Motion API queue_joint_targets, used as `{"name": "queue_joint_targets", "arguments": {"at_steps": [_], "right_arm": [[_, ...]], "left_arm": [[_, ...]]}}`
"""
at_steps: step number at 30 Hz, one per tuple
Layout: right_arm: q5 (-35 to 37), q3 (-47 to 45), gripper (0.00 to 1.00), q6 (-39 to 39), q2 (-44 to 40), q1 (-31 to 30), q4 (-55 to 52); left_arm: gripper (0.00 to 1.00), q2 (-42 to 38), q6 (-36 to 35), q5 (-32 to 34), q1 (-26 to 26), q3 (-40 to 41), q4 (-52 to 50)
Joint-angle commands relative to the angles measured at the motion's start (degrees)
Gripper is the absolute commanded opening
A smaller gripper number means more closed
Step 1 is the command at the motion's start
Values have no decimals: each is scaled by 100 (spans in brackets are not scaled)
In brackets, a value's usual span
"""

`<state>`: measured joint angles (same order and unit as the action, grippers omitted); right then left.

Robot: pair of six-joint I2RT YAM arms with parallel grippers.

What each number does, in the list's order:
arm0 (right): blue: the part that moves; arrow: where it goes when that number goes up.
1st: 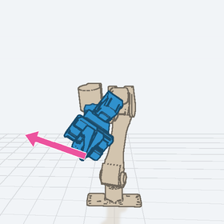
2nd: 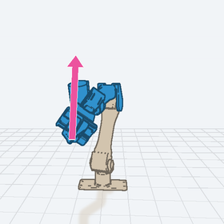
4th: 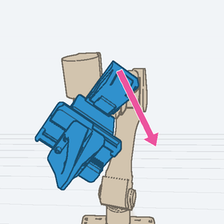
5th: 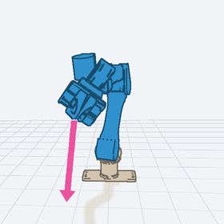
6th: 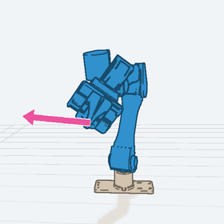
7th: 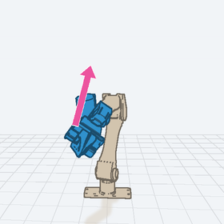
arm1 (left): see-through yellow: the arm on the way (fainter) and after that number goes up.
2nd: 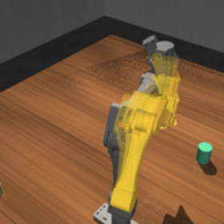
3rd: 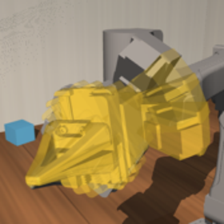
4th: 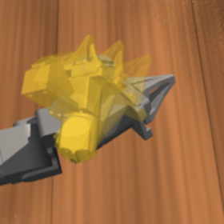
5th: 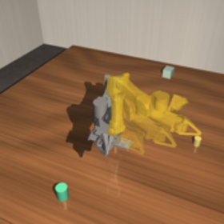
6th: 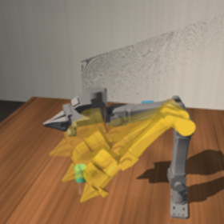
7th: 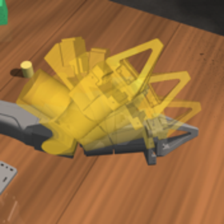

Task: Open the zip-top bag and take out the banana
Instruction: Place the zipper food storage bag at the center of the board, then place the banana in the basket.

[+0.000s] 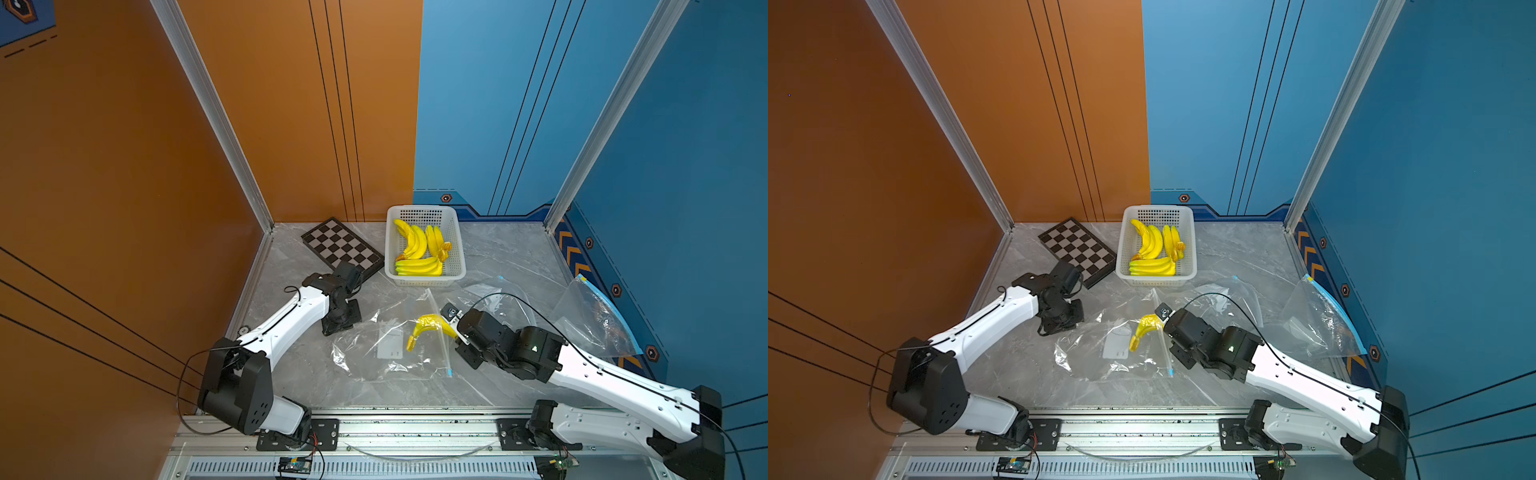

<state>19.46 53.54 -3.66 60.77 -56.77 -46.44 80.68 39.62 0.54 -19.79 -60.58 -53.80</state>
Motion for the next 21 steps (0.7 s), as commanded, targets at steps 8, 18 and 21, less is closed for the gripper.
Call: {"name": "queue_joint_targets", "arguments": {"at_steps": [8, 18, 21], "right_arm": [[-81, 433, 29, -118, -242, 1373, -1], [-1993, 2596, 29, -600, 2611, 2534, 1957], [-2239, 3830, 29, -619, 3897, 2596, 1962]], "left_arm": [[0, -1441, -693, -89, 2068, 924, -581], [71, -2241, -596, -748, 2648, 426, -350], [100, -2461, -587, -634, 2526, 275, -368]]}}
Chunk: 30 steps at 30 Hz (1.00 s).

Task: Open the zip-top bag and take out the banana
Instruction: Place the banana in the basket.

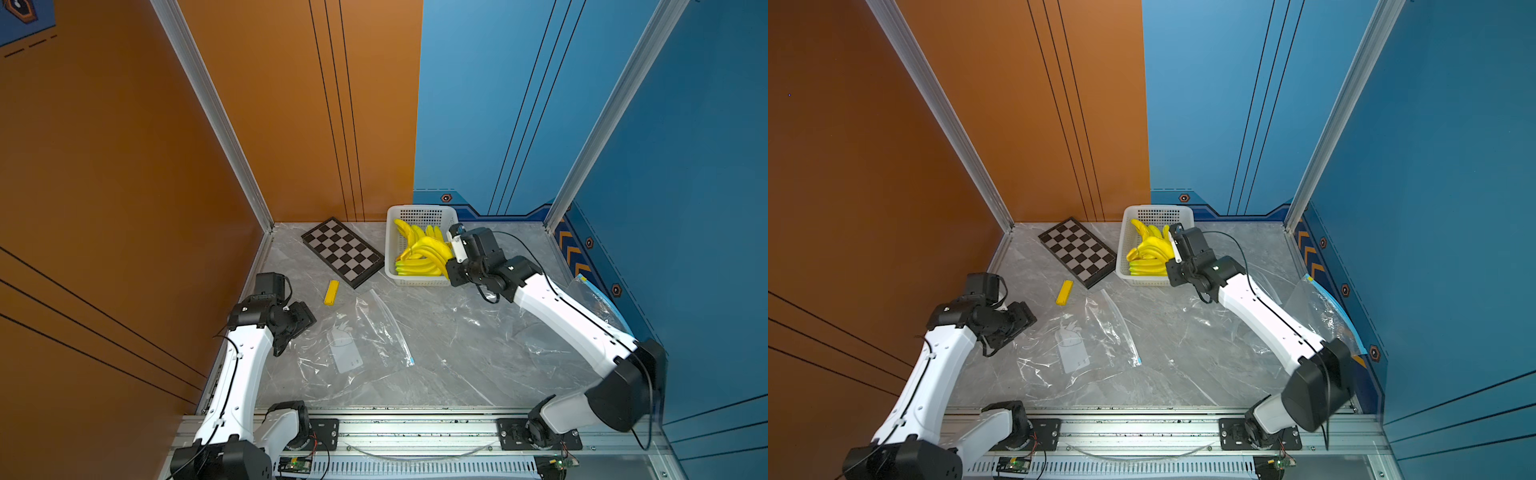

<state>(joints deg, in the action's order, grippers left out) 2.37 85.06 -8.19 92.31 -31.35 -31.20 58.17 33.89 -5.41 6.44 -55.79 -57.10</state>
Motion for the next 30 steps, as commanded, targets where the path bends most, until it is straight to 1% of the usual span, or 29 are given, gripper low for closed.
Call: {"name": "queue_joint_targets", "arguments": {"at_steps": [1, 4, 7, 11, 13, 14, 15, 17, 18, 19, 23, 30], "right_arm": [[-551, 1051, 29, -166, 1132, 60, 433], [-612, 1900, 29, -284, 2018, 97, 395], [-657, 2312, 30, -423, 2547, 141, 349], [-588, 2336, 31, -445, 2791, 173, 343], [-584, 2332, 32, -412, 2809, 182, 334], [-606, 2336, 34, -432, 2816, 190, 318], [-649, 2340, 39, -468, 2834, 208, 293], [-745, 2340, 57, -551, 2845, 252, 265], [-748, 2340, 70, -566, 2840, 261, 243], [-748, 2318, 100, -562, 2813, 272, 229], [-707, 2324, 100, -553, 2687, 274, 214], [-619, 2256, 100, -441, 1638, 313, 124]], "left_arm": [[98, -331, 59, -23, -124, -197, -31], [98, -676, 106, 28, -201, -261, -50], [98, -935, 26, 265, -374, -283, -192], [98, -1000, -144, 118, -483, -283, -336], [98, -1036, -58, -100, -524, -174, -311], [98, -1041, -7, -207, -552, -123, -301], [98, -1009, 44, -324, -601, -63, -284], [98, -950, 74, -469, -712, -2, -287], [98, -946, 66, -461, -797, 25, -288], [98, -956, 52, -441, -863, 49, -284], [98, -979, -30, -378, -942, 154, -270], [98, -1063, -242, -107, -943, 272, -183]]}}
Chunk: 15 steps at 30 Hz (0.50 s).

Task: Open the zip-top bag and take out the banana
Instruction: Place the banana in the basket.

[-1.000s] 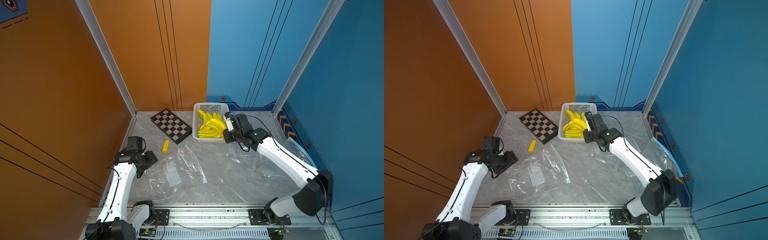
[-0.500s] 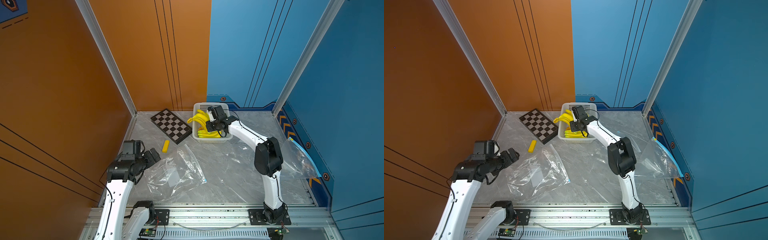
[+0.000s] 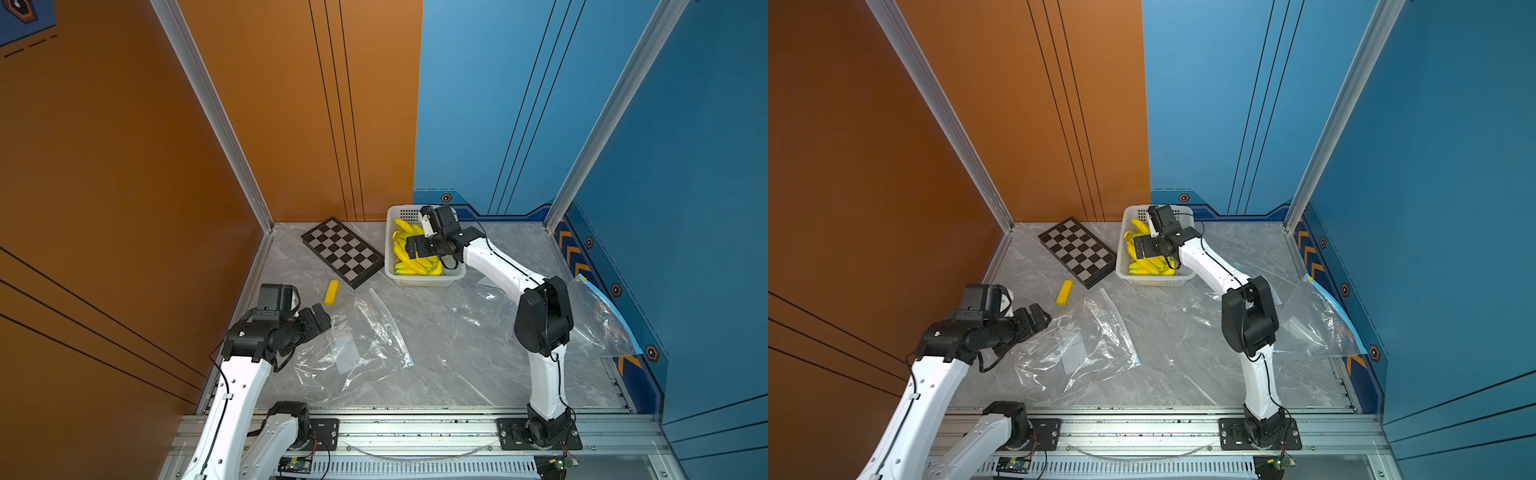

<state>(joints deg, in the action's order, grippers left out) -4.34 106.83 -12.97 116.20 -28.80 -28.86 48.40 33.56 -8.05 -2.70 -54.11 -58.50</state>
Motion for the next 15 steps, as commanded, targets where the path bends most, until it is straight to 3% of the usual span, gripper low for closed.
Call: {"name": "queue_joint_targets", "arguments": {"at_steps": [1, 7, 11, 15], "right_arm": [[49, -10, 100, 49, -929, 89, -104], [375, -1827, 100, -375, -2547, 543, 418], [-41, -3928, 100, -657, -3957, 1301, 1517], [196, -5670, 100, -567, -5109, 2051, 1951]], "left_arm": [[98, -84, -255, 233, -29, 146, -11], [98, -209, -424, 830, -25, 732, 881], [98, -560, -722, 1449, -79, 1046, 1904], [98, -551, -1400, 1633, -41, 1609, 3066]]}}
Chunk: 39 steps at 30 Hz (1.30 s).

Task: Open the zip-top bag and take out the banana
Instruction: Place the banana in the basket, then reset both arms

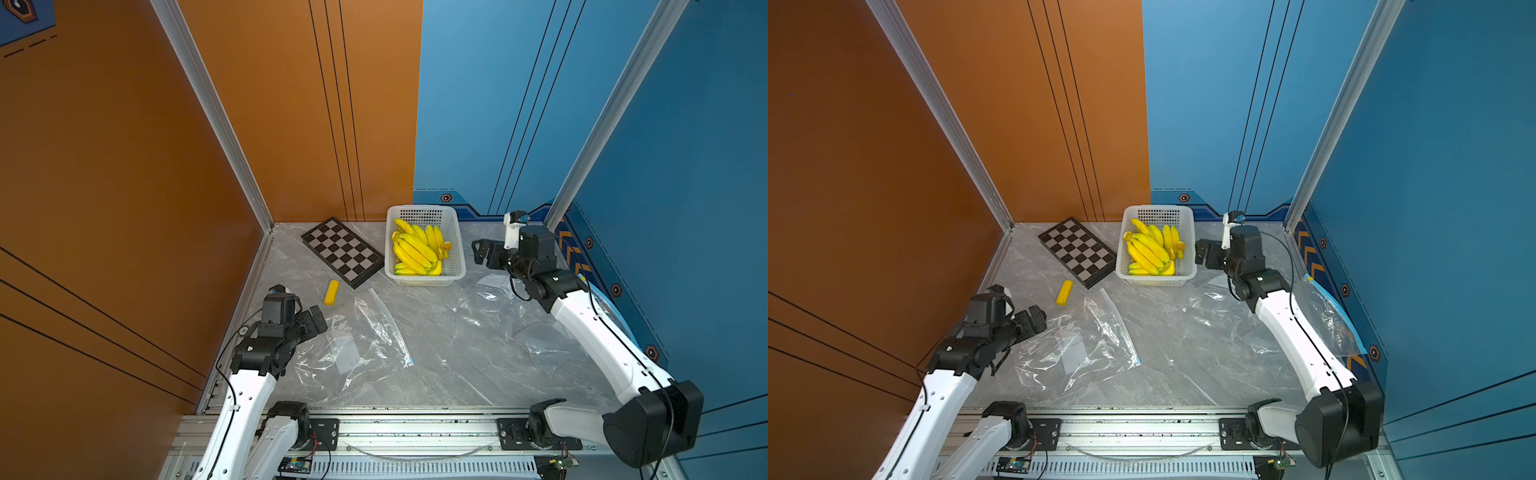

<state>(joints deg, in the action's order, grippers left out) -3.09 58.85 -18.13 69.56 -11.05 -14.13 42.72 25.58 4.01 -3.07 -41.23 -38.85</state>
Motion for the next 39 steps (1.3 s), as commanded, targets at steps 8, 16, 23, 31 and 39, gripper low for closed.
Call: {"name": "queue_joint_targets", "arguments": {"at_steps": [8, 16, 23, 31, 39], "right_arm": [[-8, -2777, 100, 988, -1567, 1378, 1300], [-360, -3395, 100, 1142, -777, 1810, 2731], [-579, -3315, 100, 1180, -175, 1782, 3184], [-643, -3221, 100, 1034, 36, 1782, 3343], [-818, -3110, 100, 1418, 245, 1773, 3216]], "left_arm": [[98, 697, -1044, 715, -193, 913, 2124], [98, 1322, -1398, 627, -229, 921, 2980], [98, 1646, -1776, 567, -211, 963, 3551], [98, 2738, -2282, 404, -185, 846, 4416], [99, 3388, -2614, -118, -150, 1349, 6052]]}}
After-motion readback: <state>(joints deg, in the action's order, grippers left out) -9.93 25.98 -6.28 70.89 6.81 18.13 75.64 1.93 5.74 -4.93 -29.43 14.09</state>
